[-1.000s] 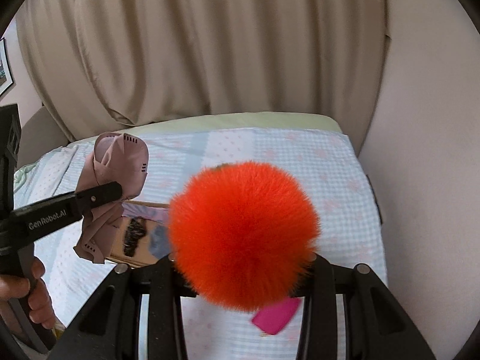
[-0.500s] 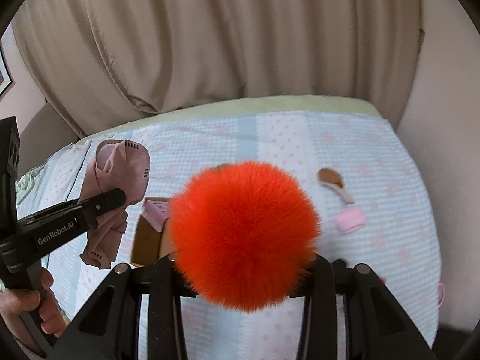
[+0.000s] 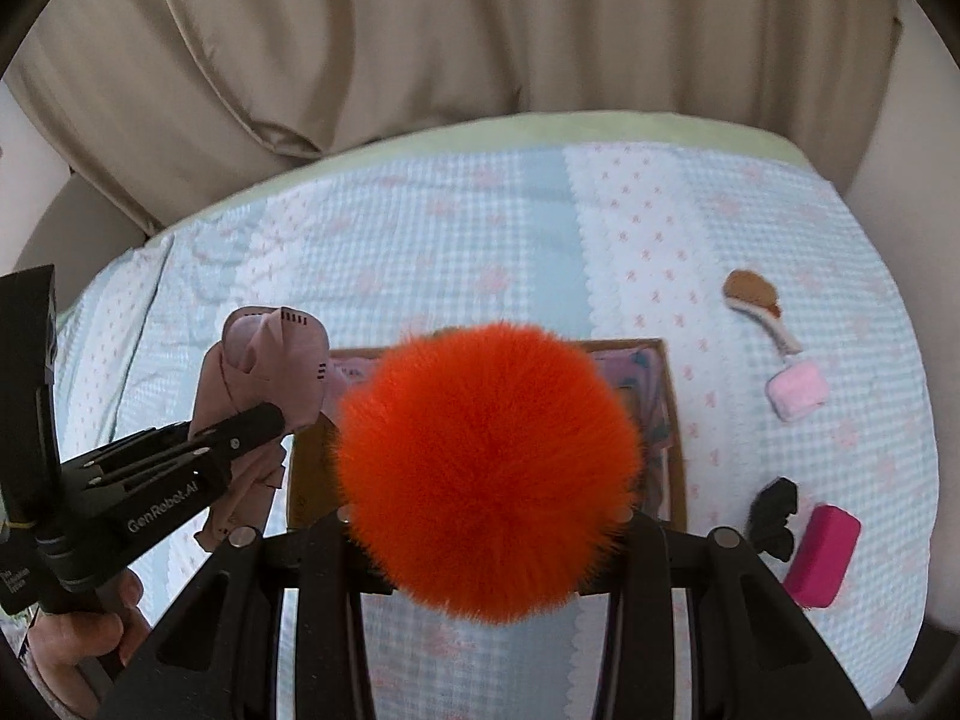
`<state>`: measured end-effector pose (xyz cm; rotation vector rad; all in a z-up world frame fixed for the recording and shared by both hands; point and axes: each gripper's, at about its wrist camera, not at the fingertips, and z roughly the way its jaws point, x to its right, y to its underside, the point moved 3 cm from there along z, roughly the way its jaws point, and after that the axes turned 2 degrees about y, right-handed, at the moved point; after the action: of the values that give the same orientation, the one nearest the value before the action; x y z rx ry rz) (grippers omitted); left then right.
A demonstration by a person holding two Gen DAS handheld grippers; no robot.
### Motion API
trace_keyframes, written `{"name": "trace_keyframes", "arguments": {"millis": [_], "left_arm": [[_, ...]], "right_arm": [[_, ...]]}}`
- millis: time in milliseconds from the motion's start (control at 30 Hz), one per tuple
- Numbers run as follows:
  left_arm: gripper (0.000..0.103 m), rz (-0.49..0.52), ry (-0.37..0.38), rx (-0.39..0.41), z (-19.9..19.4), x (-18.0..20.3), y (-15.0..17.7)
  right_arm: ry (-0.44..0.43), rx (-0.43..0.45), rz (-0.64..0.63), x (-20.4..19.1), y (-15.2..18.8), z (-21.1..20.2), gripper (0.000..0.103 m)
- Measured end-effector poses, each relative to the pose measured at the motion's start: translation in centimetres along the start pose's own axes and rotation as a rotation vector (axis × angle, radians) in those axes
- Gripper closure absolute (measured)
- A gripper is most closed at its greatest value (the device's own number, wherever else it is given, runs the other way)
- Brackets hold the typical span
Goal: Organize soft objects
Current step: 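Carry both items over the box and open both tools inside it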
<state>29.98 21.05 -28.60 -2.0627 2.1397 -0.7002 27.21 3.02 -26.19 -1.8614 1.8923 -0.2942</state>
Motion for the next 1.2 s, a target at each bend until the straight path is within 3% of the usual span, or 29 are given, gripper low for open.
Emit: {"name": "trace_keyframes", "arguments": {"millis": [467, 833, 867, 933, 967, 1000, 1067, 1200], "left_arm": [[0.085, -0.018, -0.081, -0.159, 10.0, -1.5, 1.3], [0.085, 0.030, -0.104, -0.259, 14.7, -1.1, 2.6], [0.081, 0.039, -0.104, -0.256, 14.7, -1.0, 2.6], [0.055, 0.062, -0.109, -0.244, 14.5, -0.6, 2.6], [0.018, 0.072, -0.103, -0.241, 14.5, -0.4, 2.6], [0.001, 0.085, -0.097, -0.236, 14.3, 0.0, 2.7], [0.000, 0.104, -0.104, -0.208, 13.8, 0.5, 3.0], [0.000, 0.126, -0.091, -0.213, 13.3, 1.4, 3.6]], "right_arm": [[-0.038, -0.226, -0.012, 0.7, -1.1, 12.6, 0.068], [-0.094, -0.334, 0.032, 1.9, -1.7, 17.0, 0.068], [-0.102, -0.343, 0.039, 2.0, -1.9, 17.3, 0.067], [-0.104, -0.362, 0.041, 2.0, -2.0, 17.7, 0.057], [-0.103, -0.368, 0.043, 2.0, -2.1, 17.8, 0.043], [-0.102, -0.368, 0.049, 2.1, -2.2, 17.9, 0.019], [-0.117, -0.366, 0.047, 2.0, -2.2, 18.0, 0.000], [-0.109, -0.375, 0.033, 1.9, -2.1, 17.7, 0.000]]}}
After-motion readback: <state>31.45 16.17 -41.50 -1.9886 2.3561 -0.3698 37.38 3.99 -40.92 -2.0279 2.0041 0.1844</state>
